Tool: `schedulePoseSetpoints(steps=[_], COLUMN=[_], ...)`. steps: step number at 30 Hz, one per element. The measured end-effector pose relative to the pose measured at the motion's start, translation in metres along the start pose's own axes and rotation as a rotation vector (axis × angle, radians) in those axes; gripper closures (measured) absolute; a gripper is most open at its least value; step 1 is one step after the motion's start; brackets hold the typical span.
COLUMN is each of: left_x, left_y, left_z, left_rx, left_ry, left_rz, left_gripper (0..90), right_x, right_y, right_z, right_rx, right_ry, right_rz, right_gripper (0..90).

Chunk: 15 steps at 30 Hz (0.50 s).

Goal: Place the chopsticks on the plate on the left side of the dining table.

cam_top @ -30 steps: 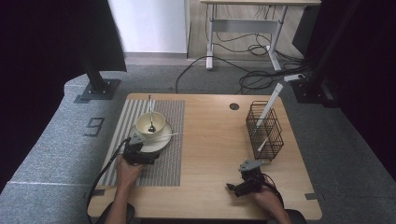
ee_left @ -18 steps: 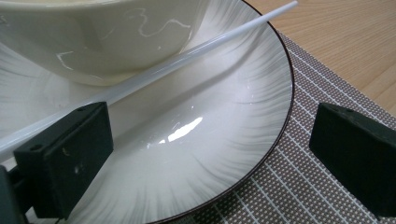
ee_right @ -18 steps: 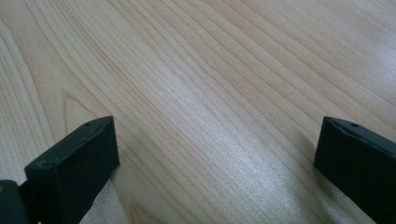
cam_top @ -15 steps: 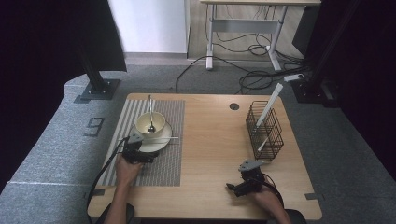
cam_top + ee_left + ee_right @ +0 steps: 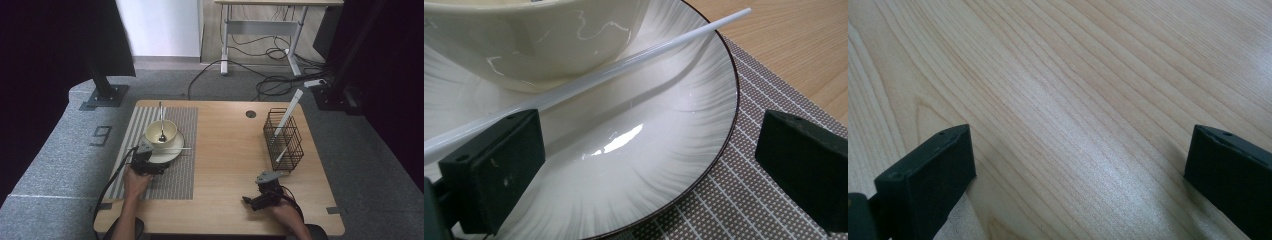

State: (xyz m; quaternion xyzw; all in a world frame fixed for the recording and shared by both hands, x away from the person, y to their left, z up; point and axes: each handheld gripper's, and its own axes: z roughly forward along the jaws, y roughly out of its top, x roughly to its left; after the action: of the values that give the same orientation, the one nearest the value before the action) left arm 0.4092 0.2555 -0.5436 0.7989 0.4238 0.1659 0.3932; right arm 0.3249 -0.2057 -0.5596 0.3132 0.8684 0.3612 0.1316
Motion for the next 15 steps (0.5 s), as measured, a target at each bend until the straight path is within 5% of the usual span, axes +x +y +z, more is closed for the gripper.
schedulePoseSetpoints(steps=[15], left_x=[-0.013], left_y=[0.002], left_z=[-0.004], left_rx=[-0.009], left_ry=[-0.034], left_rz=[0.023], left_gripper=[0.0], right_x=[0.000], right_y=[-0.001], right_z=[-0.001], right_rx=[0.001], right_ry=[0.003], right_rz=[-0.002], right_gripper=[0.0])
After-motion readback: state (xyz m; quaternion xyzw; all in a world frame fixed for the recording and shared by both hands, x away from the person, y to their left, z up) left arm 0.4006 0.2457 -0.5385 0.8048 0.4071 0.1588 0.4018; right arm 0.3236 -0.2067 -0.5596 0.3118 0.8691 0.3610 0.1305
